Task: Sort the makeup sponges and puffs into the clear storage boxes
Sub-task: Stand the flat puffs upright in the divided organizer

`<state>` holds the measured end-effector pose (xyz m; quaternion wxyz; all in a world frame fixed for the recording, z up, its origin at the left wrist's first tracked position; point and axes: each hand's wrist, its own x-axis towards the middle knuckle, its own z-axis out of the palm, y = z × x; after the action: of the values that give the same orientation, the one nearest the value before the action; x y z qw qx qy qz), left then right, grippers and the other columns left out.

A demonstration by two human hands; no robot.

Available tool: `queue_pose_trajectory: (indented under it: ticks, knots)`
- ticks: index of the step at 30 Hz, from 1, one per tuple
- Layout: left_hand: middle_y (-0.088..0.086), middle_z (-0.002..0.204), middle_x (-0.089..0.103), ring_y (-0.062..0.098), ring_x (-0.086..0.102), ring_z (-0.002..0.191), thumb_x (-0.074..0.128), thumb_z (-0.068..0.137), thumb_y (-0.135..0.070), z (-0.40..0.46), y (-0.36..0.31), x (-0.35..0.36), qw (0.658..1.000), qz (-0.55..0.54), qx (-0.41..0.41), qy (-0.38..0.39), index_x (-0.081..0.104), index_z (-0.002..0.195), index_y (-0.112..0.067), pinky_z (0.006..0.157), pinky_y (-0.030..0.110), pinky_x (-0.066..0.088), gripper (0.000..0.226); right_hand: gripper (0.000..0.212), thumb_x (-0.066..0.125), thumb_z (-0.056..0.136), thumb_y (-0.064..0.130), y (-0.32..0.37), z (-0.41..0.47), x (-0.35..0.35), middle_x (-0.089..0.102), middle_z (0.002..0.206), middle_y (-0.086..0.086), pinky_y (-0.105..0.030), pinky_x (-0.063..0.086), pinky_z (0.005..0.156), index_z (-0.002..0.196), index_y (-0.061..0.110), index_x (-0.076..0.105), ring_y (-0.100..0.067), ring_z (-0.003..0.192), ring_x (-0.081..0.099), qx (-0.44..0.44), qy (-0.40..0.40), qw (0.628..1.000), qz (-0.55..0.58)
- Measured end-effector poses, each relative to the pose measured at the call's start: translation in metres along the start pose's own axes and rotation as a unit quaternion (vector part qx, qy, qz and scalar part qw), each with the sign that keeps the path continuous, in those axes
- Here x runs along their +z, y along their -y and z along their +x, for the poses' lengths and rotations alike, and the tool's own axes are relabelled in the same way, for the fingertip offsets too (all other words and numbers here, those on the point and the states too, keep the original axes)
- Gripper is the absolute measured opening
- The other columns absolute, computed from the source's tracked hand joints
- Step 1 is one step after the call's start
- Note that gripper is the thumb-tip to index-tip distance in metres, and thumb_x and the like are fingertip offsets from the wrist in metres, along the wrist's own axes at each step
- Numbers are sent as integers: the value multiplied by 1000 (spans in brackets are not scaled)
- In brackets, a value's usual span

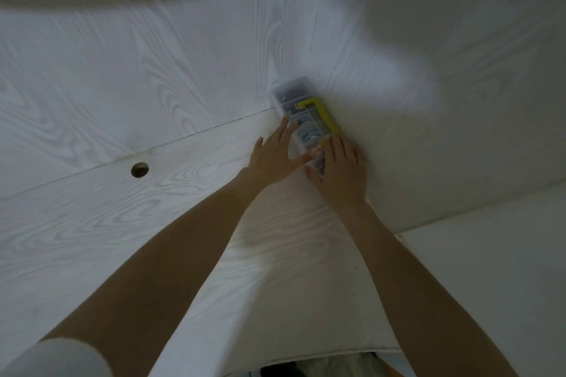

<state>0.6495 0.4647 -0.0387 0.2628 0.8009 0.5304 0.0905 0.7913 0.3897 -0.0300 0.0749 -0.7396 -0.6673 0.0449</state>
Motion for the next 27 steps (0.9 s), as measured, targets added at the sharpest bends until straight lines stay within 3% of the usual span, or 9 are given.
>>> queue_pose_trajectory:
  ticks: [3,6,11,14,16,19,22,24,27]
  knots:
    - [-6,158,-2,20,16,142,37,86,-67,2,7,-7,1000,11,14,16,9,149,-31,112,53,20,78,83,33,79,63,8,0,-4,57,127,-20,-45,45,93,123,-3,55,-33,112,58,18,43,999,3]
    - [2,151,30,22,30,136,47,93,-46,-25,3,-24,996,-38,45,-61,30,144,-24,110,42,28,59,74,35,82,56,25,-8,-16,54,126,-24,-51,41,96,126,-1,51,-39,115,53,0,10,1000,15]
    - [-10,101,69,10,57,96,54,90,-36,-134,38,-76,960,-135,13,-246,62,114,-23,86,22,41,29,46,46,89,35,102,-46,-44,68,100,-14,-47,50,85,125,8,54,-36,98,61,-106,-69,989,71]
    - [-11,86,71,2,61,76,53,91,-37,-216,91,-101,948,-181,-76,-250,66,105,-26,66,15,43,22,27,51,92,25,165,-68,-43,70,90,-3,-35,48,75,115,15,61,-27,85,64,-155,8,985,79]
    - [-11,81,71,1,65,75,54,92,-32,-271,134,-110,927,-248,-141,-243,67,100,-26,67,16,48,16,24,49,93,27,210,-81,-35,69,94,1,-29,44,74,112,19,62,-21,89,63,-167,82,978,91]
    - [-8,88,71,0,65,78,54,92,-28,-354,214,-119,875,-327,-285,-215,66,97,-28,73,19,48,12,27,48,95,32,293,-99,-13,68,100,1,-27,44,74,114,20,62,-18,92,62,-194,189,952,140]
    - [2,105,68,11,65,85,51,93,-32,-418,283,-132,780,-403,-408,-252,63,102,-22,82,31,49,17,35,43,97,39,370,-111,3,64,111,0,-30,46,80,124,21,56,-15,96,59,-220,265,910,231]
    - [5,111,65,15,63,90,50,94,-32,-455,325,-152,722,-436,-440,-308,60,107,-18,84,34,47,21,41,40,97,43,428,-115,15,58,122,0,-31,44,88,131,23,49,-15,106,56,-226,311,877,289]
    - [4,120,60,17,60,99,51,93,-40,-489,372,-184,689,-446,-447,-355,53,125,-14,84,32,46,41,45,40,96,45,508,-111,32,49,133,-3,-34,40,99,137,25,41,-19,119,49,-219,324,855,341]
